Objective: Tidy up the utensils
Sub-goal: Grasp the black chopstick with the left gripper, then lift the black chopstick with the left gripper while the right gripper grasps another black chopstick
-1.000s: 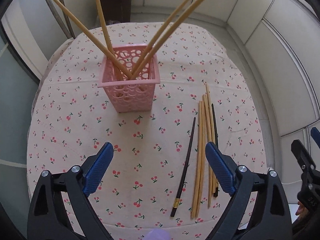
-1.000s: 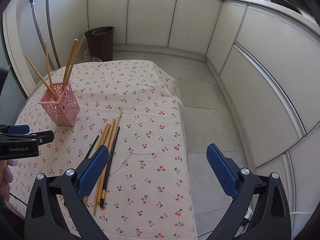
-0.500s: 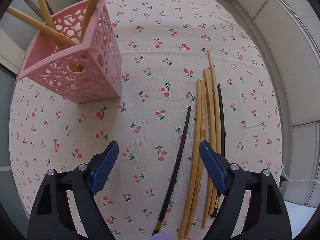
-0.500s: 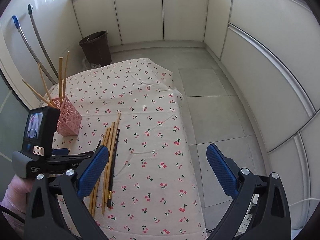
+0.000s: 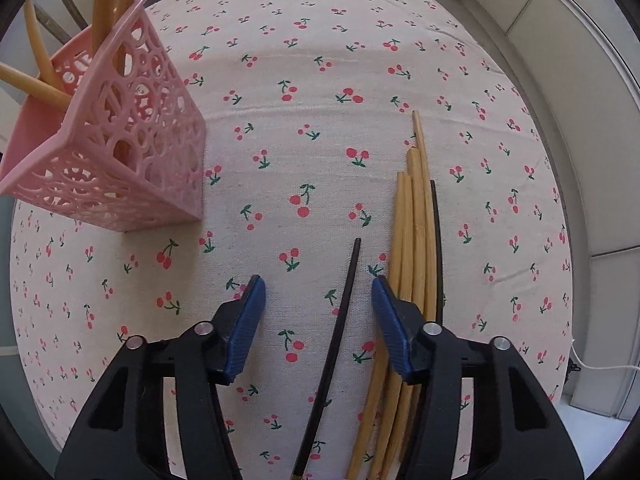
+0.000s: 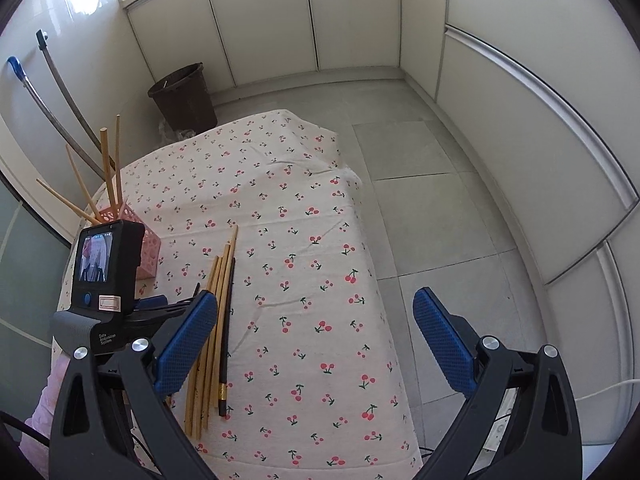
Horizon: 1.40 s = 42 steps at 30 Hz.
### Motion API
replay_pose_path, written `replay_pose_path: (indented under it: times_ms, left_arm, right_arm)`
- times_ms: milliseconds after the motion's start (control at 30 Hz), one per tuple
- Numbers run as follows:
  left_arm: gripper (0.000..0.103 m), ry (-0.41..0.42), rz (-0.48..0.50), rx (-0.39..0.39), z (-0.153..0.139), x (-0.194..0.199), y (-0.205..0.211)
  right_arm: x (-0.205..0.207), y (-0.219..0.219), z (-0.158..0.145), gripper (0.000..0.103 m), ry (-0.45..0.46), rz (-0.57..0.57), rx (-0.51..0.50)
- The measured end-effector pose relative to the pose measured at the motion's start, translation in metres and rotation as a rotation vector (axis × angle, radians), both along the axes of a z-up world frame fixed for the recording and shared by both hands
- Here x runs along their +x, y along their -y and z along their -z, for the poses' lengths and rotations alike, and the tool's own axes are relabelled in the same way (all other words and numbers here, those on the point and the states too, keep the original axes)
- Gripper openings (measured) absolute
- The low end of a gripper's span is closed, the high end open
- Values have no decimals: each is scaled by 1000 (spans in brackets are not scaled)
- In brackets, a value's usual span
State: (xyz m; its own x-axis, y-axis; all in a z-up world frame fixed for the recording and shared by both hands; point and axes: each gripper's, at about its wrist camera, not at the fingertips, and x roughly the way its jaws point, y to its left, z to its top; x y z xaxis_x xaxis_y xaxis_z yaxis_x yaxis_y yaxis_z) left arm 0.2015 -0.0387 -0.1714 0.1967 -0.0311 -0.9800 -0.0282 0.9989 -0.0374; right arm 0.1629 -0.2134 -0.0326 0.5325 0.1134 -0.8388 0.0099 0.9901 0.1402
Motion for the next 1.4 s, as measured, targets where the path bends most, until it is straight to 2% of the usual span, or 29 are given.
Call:
replay_pose_path:
  times_ms: [33, 167, 233, 300, 400, 567, 633, 767, 867, 1067, 1400]
  left_arm:
    - [36, 1, 8, -10, 0, 2, 4]
    - [24, 4, 25, -19, 0, 4, 8]
    - [12, 5, 29, -18, -1, 2, 3]
    - [4, 8, 34, -20, -1, 0, -2]
    - [4, 28, 38, -37, -1, -6, -9]
    - [4, 57, 76, 0, -7, -29, -18]
    - [4, 66, 83, -8, -15, -45, -29]
    - [4, 116, 81, -35, -48, -69, -54]
    - [4, 166, 60, -83, -73, -84, -75]
    - [4, 204, 71, -119, -95, -91, -86]
    - [5, 193, 63, -122, -86, -91, -95]
  right_arm:
    - [1, 0, 2, 95, -8, 1, 3]
    - [5, -2, 12, 95, -39, -4, 10]
    - [7, -5, 16, 95, -52, -3, 11]
    - [10, -8, 21, 95, -67, -2, 20]
    - [17, -14, 33, 95, -97, 1, 33]
    - [38, -29, 61, 95, -158, 5, 96]
    - [50, -37, 74, 95, -185, 17, 124]
    - [71, -54, 104, 95, -238, 55, 140]
    - [82, -64, 122, 95, -263, 79, 111]
    - [93, -70, 133, 95, -269, 107, 72]
    - [104, -86, 146, 95, -268, 102, -44]
